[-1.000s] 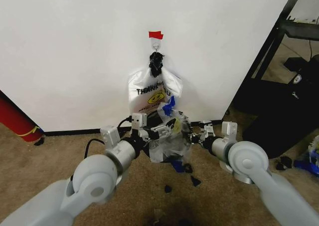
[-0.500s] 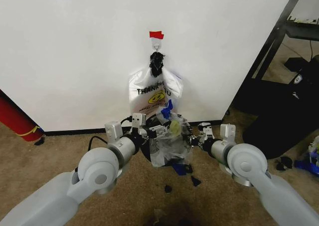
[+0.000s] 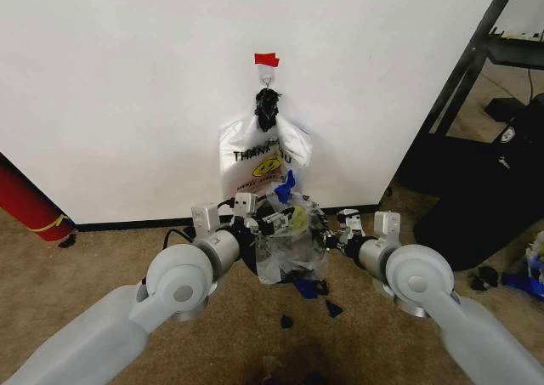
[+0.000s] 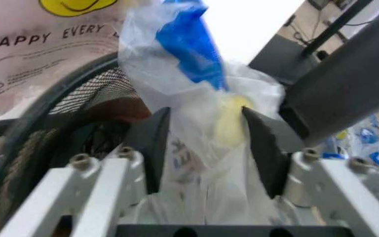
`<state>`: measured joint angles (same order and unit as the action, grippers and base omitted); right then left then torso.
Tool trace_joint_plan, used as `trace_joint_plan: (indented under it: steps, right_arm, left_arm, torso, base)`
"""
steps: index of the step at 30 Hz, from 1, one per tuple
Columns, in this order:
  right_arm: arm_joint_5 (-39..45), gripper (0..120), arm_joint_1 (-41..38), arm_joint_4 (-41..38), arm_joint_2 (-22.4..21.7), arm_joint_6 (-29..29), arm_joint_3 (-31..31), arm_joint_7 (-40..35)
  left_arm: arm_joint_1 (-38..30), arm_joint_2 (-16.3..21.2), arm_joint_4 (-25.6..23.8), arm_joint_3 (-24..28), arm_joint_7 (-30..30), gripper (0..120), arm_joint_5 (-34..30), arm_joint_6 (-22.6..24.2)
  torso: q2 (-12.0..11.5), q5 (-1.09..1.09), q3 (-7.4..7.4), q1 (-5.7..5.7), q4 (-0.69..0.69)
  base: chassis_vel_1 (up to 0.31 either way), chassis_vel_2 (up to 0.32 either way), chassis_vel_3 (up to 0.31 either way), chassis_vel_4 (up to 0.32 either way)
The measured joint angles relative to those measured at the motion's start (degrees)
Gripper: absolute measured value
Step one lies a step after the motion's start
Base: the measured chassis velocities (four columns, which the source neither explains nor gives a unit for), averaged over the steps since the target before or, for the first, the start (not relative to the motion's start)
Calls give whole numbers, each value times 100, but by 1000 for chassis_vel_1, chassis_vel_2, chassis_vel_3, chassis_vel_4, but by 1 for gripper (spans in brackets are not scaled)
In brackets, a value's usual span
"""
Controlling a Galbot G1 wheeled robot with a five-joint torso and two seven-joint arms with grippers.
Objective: Pick up the garbage bag from the wall and place it over the trash bin.
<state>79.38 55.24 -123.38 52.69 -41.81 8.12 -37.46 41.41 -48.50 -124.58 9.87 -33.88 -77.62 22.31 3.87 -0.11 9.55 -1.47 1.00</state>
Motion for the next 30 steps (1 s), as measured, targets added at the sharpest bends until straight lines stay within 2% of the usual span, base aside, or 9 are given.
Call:
trace_joint_plan:
  steps: [7,9,12,23,30]
  right_arm:
    - [256,1,-56,-86,25,0,-26,-137]
    - [255,1,-57,-74,21,0,-26,-137]
    - [227,1,-40,5,15,0,-17,-127]
    - [39,1,5,162,120,0,-15,28]
    - [-145,1,67,217,192,11,-20,322]
  left_arm:
    - [-122,-76,161,95,-170,17,3,-63]
    - [-121,-71,161,91,-176,14,3,-83]
    - [-97,-58,154,60,-203,0,2,-115]
    - [-113,2,195,-58,-215,0,28,-200]
    - [-331,286,423,-201,-195,0,-55,-221]
  torso:
    - [0,0,0,0,0]
    - [0,0,0,0,0]
    - [1,0,0,0,-1]
    - [1,0,0,0,0]
    - [1,-1,0,0,0]
  base:
    - [0,0,0,0]
    - [0,0,0,0]
    - [0,0,0,0]
    - [0,0,0,0]
    - [0,0,0,0]
